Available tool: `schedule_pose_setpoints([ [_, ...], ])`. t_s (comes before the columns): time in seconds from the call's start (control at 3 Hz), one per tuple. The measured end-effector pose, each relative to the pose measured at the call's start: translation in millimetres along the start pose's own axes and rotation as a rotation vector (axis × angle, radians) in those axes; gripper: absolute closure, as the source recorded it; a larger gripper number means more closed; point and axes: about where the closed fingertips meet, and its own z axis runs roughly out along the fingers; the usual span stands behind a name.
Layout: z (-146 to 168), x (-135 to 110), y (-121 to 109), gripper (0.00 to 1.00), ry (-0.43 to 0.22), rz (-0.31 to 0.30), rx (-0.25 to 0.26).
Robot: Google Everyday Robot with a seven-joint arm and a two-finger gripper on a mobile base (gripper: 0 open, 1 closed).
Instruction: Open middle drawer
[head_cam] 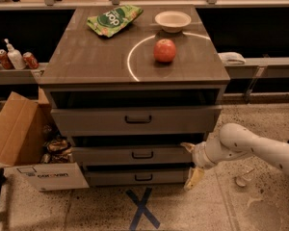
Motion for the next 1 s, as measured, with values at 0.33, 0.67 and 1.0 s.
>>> schedule_pose_setpoints([
  [0.33,0.0,2.0,-12.4,0.00,0.028,-0.046,0.034],
  [0.67,8.4,4.1,-24.8,0.00,0.045,-0.086,0.038],
  [1.0,18.8,0.5,-35.0,0.00,0.041,-0.128,0.034],
])
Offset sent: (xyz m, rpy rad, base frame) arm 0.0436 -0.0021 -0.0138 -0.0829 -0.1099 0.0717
